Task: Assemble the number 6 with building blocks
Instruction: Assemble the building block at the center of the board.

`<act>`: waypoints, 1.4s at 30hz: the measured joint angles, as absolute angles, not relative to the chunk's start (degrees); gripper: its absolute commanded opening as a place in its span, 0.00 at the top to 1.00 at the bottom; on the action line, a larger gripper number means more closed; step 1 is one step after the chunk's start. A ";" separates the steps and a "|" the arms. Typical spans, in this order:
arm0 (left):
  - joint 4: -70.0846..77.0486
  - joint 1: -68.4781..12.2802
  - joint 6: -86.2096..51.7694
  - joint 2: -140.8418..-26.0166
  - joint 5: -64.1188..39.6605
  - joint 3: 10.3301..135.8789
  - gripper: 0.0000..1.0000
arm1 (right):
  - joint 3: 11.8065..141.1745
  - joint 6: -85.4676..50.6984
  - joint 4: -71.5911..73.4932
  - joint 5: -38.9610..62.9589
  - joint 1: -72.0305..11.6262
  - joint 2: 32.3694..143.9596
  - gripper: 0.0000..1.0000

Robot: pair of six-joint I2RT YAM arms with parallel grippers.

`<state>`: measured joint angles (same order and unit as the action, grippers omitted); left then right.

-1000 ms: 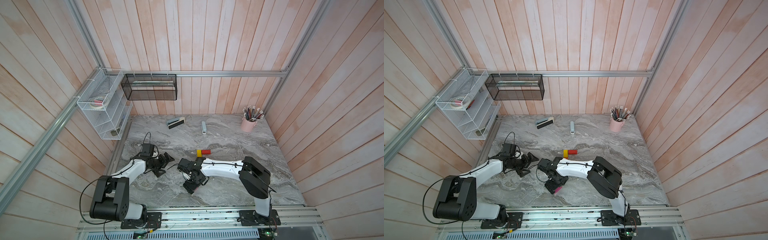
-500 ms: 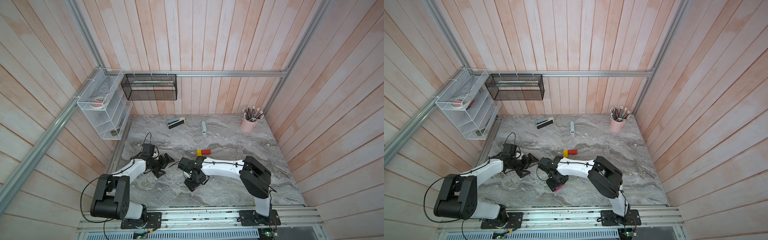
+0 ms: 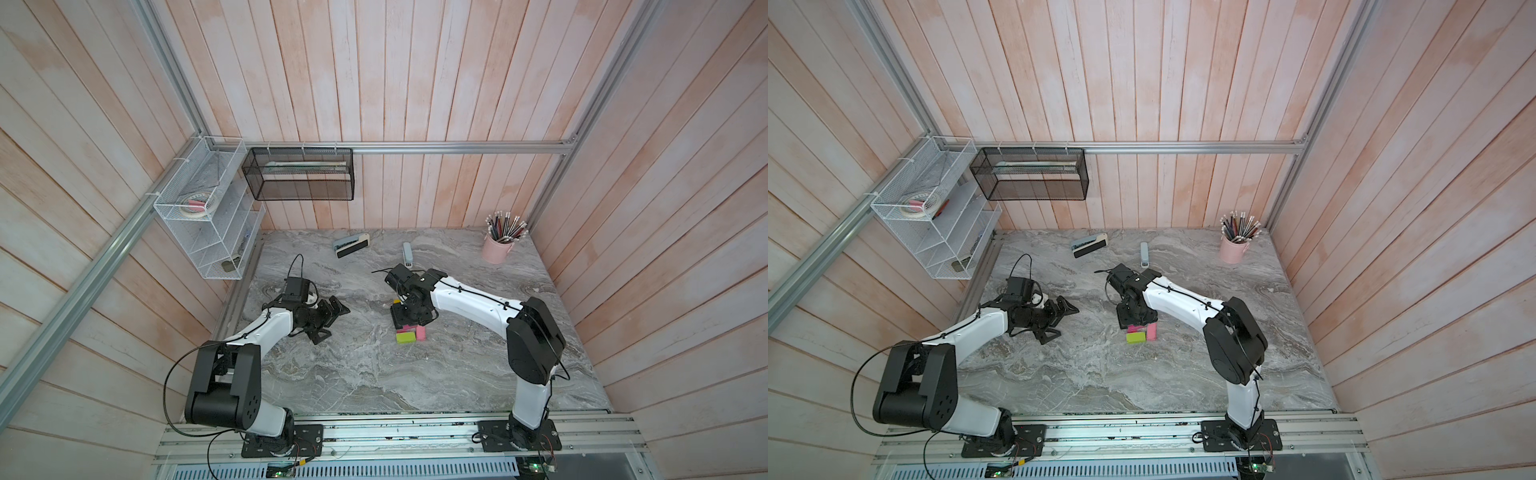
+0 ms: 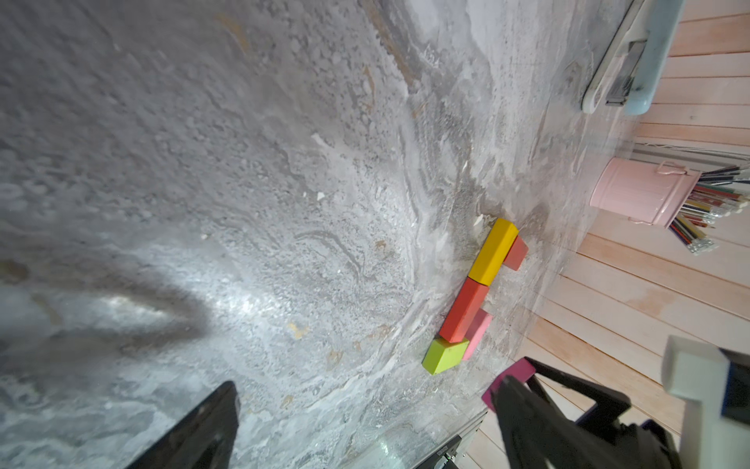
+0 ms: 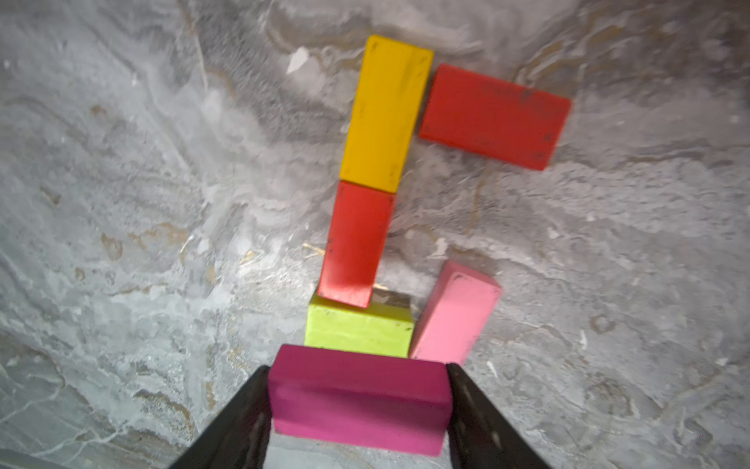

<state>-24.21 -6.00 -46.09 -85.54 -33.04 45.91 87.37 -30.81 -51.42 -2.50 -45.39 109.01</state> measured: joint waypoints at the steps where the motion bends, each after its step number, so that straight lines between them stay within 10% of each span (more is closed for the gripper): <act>1: -24.21 -6.00 -46.06 -85.73 -32.95 46.09 0.00 | 88.12 -31.16 -51.86 -2.96 -44.45 109.34 0.34; 42: -26.02 -6.00 -44.58 -90.65 -32.71 51.33 0.00 | 90.15 -37.28 -50.78 -3.79 -38.09 117.75 0.34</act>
<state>-26.02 -6.00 -44.58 -90.65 -32.71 51.33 90.15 -37.28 -50.78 -3.79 -38.09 117.75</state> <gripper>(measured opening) 0.998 0.667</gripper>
